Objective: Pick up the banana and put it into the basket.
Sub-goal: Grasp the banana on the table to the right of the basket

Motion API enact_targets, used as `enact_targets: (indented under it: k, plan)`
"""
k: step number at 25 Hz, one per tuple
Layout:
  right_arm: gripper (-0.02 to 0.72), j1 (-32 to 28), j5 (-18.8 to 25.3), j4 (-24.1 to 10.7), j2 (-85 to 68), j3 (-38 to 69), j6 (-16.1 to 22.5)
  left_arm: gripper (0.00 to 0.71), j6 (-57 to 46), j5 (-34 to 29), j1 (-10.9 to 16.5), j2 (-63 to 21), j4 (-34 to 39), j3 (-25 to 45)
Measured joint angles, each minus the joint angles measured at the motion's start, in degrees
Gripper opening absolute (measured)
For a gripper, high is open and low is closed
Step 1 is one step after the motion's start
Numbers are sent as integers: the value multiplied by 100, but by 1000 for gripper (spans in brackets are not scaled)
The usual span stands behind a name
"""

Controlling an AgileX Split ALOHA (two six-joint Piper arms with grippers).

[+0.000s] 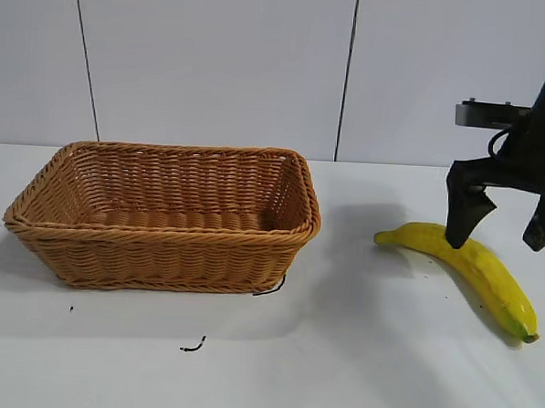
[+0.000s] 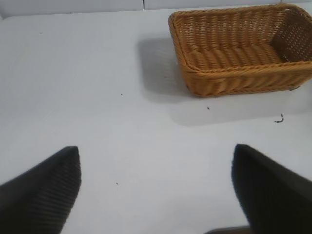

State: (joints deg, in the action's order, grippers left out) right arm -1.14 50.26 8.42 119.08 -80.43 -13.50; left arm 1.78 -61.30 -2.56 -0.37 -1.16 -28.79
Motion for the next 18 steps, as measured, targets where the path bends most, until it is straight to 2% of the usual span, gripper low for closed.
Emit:
enact_targets:
  k: [14, 18]
  plan:
    - [690, 206, -101, -53, 191, -4, -252, 635, 0, 0, 0, 0, 0, 0]
    - [690, 356, -167, -363, 191, -4, -163, 635, 0, 0, 0, 0, 0, 0]
